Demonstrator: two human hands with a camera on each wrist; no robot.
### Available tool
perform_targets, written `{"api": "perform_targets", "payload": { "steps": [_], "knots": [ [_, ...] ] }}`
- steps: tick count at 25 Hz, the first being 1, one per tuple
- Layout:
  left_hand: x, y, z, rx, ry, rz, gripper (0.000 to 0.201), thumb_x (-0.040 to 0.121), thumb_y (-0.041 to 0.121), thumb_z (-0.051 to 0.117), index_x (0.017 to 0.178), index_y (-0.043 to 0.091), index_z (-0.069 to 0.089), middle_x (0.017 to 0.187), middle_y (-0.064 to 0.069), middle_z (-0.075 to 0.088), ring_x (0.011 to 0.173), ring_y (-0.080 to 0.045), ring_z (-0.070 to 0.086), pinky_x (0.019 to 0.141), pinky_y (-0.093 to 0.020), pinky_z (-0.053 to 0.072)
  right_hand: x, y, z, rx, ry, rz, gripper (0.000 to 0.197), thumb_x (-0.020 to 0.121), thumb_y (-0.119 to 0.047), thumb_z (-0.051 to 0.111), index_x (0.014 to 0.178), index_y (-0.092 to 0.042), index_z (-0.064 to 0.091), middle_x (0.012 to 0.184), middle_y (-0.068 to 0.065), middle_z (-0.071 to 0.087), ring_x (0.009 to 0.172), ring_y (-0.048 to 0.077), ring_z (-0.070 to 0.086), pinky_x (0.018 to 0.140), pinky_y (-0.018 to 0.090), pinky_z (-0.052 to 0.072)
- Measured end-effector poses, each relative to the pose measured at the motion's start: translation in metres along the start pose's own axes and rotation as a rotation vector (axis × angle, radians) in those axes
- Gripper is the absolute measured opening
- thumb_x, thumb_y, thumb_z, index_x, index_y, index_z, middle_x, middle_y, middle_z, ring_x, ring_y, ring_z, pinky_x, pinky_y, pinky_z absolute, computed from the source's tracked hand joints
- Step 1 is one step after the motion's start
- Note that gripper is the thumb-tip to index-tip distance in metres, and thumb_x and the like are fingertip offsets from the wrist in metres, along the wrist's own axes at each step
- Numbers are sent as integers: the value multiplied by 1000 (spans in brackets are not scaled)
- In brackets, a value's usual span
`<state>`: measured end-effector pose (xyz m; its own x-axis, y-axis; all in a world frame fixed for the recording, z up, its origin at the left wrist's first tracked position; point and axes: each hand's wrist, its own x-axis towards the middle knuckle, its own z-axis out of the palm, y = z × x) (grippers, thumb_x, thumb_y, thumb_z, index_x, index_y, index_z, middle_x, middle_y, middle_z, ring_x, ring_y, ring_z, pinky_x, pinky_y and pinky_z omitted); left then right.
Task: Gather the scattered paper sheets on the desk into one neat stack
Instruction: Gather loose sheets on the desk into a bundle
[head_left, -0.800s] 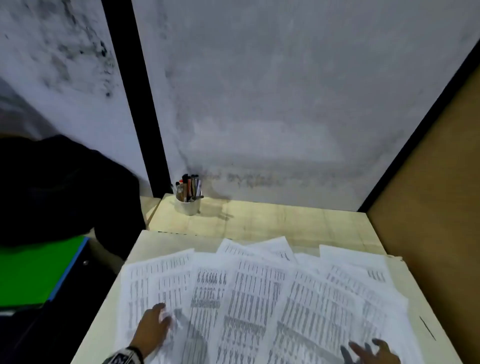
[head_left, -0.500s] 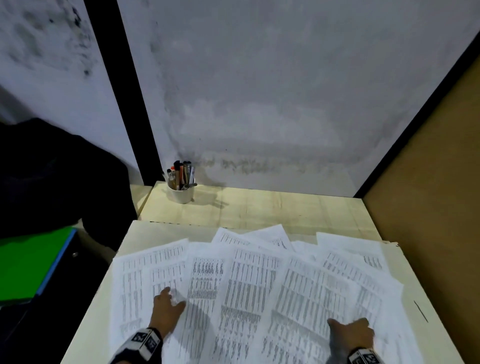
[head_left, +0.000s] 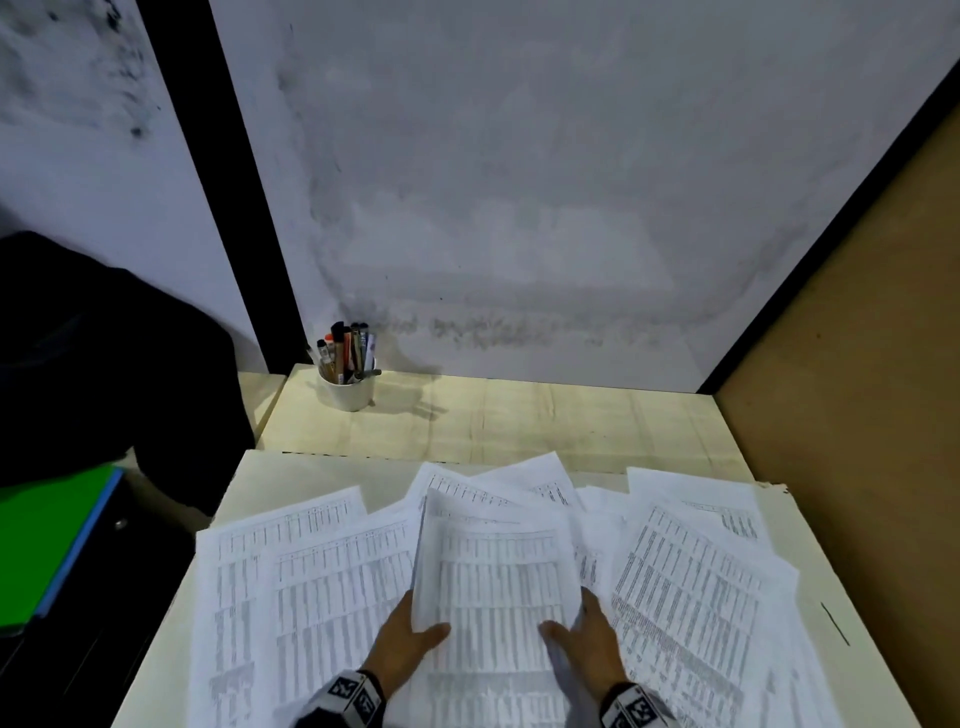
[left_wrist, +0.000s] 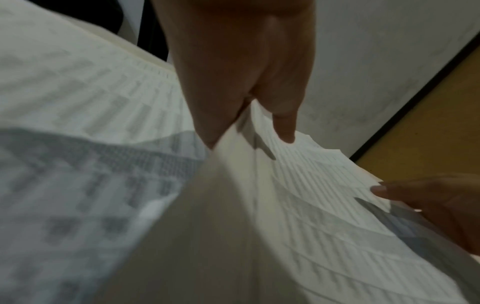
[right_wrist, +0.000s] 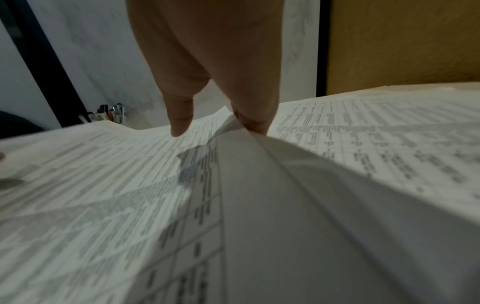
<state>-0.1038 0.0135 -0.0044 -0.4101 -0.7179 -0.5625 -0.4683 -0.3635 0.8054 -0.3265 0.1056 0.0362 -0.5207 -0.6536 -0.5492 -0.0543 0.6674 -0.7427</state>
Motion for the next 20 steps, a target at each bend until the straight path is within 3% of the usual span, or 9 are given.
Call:
{"api": "perform_targets", "payload": {
  "steps": [4,7,9,10,12,14,15,18,20],
  "knots": [
    [1,2,10,126,22,-3,55,83,16,58,134,13,40,123,-9,58,107,-23,56,97,-36,46,4,4,3,49,-41,43,51,79,0,66,126,-3,47,126,14,57,114,29,54,97,32,41],
    [-7,21,0,72,-3,73,29,86,17,57,114,13,54,88,1,59,76,-9,55,71,-22,46,8,3,-12,148,-40,72,23,72,-4,75,88,-8,58,104,20,65,86,27,59,79,34,47],
    [-12,36,-8,12,-7,122,10,88,13,56,97,17,56,79,5,57,70,-5,55,66,-18,44,9,-4,-25,221,-72,43,41,59,-29,85,77,-12,53,86,15,60,77,24,54,74,31,41],
    [-15,46,-12,-30,-3,144,8,88,13,56,94,19,57,81,3,61,72,-5,59,67,-19,47,2,-15,-29,303,-94,62,39,63,-29,82,86,-15,54,86,12,57,82,24,53,78,32,40],
    [-20,60,-15,-115,13,197,8,86,17,58,93,21,61,90,-4,70,82,-12,68,74,-26,54,1,-23,-37,363,-137,16,51,80,-16,70,125,-7,48,122,12,55,119,29,48,100,38,37],
    [-23,69,-17,-169,29,231,30,76,39,67,97,18,63,94,-8,71,90,-22,68,78,-30,56,-3,-34,-45,322,-168,-122,66,78,-15,70,138,-9,42,136,5,52,129,29,45,104,42,39],
    [-23,69,-19,-172,20,242,43,69,49,69,95,16,63,87,-2,72,85,-19,68,73,-24,55,-8,-42,-48,294,-164,-221,56,80,-13,67,133,-12,49,127,5,61,121,28,54,95,39,48],
    [-34,88,-19,-176,-31,294,36,62,52,72,68,20,58,53,14,64,55,1,59,56,-9,45,-32,-72,-63,207,-99,-407,26,85,-3,60,103,-22,66,91,-9,76,99,21,66,68,18,52],
    [-43,110,-18,-178,-32,348,38,60,56,69,80,24,62,68,17,72,68,1,68,68,-14,53,-51,-93,-74,259,-63,-551,28,85,2,58,94,-23,66,83,-18,76,92,13,69,66,12,53]
  ]
}}
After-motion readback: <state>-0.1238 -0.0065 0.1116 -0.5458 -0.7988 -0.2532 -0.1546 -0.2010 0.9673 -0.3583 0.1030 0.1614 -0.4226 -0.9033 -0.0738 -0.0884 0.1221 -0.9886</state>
